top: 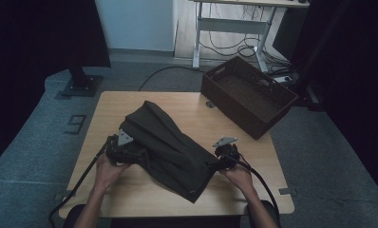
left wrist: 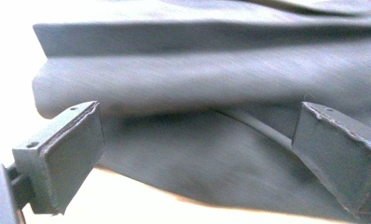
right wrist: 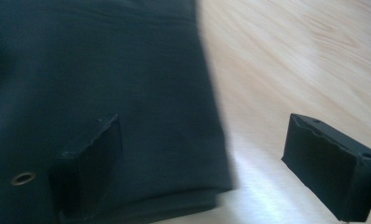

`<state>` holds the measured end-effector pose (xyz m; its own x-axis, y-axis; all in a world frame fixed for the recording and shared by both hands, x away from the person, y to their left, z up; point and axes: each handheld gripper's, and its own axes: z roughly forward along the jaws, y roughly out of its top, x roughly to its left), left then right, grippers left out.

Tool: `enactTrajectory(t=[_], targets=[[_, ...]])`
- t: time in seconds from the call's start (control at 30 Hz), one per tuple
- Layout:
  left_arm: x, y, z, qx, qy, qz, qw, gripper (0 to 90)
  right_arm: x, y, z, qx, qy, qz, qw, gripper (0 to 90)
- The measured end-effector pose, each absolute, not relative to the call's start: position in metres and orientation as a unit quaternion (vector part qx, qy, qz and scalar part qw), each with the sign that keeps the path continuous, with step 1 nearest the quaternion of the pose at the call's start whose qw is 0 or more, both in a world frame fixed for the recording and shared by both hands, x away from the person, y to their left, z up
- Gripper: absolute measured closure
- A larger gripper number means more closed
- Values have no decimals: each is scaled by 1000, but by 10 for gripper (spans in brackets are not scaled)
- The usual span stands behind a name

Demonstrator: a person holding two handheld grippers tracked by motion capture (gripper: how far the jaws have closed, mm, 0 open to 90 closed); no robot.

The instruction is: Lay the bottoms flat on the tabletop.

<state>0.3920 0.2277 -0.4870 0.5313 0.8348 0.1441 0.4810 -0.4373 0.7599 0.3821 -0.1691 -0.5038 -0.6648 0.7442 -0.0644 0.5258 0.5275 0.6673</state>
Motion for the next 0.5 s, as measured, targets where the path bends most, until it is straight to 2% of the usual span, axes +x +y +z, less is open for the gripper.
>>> enactTrajectory(t=[0.17, 0.33, 0.5], targets=[[426, 238, -483, 795, 428, 274, 330, 25, 358, -151, -502, 341, 867, 329, 154, 103], [446, 243, -503, 801, 445, 272, 293, 17, 344, -135, -513, 328, 876, 327, 135, 65], [452, 242, -528, 821, 445, 262, 245, 7, 340, -127, -526, 317, 888, 295, 158, 51]])
